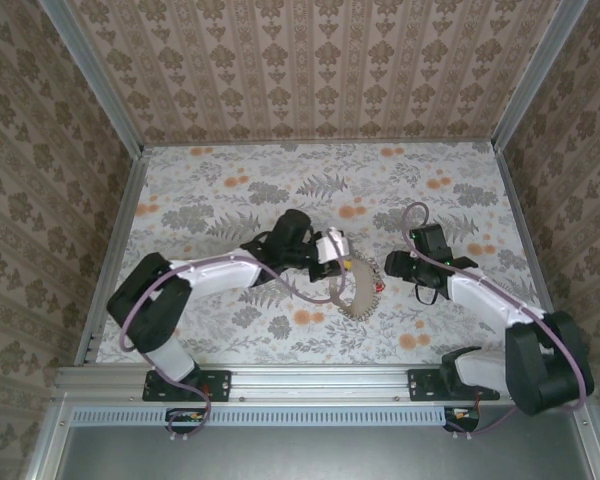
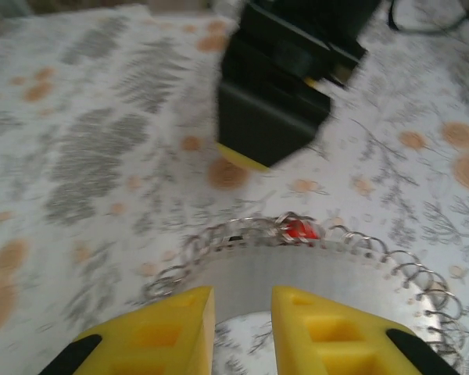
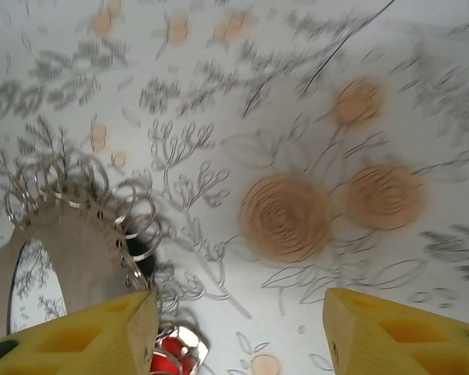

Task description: Put the keys on the keyring

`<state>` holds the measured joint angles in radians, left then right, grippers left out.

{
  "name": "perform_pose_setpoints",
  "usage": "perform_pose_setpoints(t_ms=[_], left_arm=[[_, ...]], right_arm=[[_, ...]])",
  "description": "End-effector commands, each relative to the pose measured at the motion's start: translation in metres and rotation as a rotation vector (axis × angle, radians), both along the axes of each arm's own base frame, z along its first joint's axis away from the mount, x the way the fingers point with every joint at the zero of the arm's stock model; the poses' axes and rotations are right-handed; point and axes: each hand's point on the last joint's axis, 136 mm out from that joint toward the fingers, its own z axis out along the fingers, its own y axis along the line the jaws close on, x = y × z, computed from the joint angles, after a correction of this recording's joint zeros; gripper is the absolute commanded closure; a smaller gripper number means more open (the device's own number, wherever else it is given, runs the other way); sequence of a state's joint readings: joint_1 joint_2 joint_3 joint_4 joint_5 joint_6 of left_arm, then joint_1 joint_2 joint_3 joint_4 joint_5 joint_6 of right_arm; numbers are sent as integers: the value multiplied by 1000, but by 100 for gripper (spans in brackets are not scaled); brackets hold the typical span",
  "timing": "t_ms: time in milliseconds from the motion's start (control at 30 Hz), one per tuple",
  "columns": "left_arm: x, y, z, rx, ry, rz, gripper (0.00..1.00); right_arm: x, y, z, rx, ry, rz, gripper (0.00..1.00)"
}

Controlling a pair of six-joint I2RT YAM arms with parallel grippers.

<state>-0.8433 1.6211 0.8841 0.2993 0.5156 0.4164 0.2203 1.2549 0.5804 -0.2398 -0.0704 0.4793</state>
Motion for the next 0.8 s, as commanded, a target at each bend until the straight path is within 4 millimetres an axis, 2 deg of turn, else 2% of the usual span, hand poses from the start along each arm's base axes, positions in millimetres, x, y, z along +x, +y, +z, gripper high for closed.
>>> perform_pose_setpoints(t_ms=[0, 167, 367, 467, 600, 767], left_arm=[[20, 16, 31, -143, -62, 143, 74], [40, 61, 38, -202, -100, 336, 72], [57, 108, 43, -245, -127, 523, 68], [62, 128, 44, -255, -131, 595, 67], [65, 146, 42, -256, -131, 650, 66], [67, 164, 43, -258, -146, 707, 62]], right_arm=[[5, 29, -1, 152, 54, 51, 40], [5, 44, -25, 222, 151, 62, 43], [-1, 68, -30, 246, 187, 111, 47], [-5, 73, -30, 211, 185, 112, 47], [-9, 77, -27, 202, 180, 117, 51], [-16, 98, -24, 255, 200, 170, 53]])
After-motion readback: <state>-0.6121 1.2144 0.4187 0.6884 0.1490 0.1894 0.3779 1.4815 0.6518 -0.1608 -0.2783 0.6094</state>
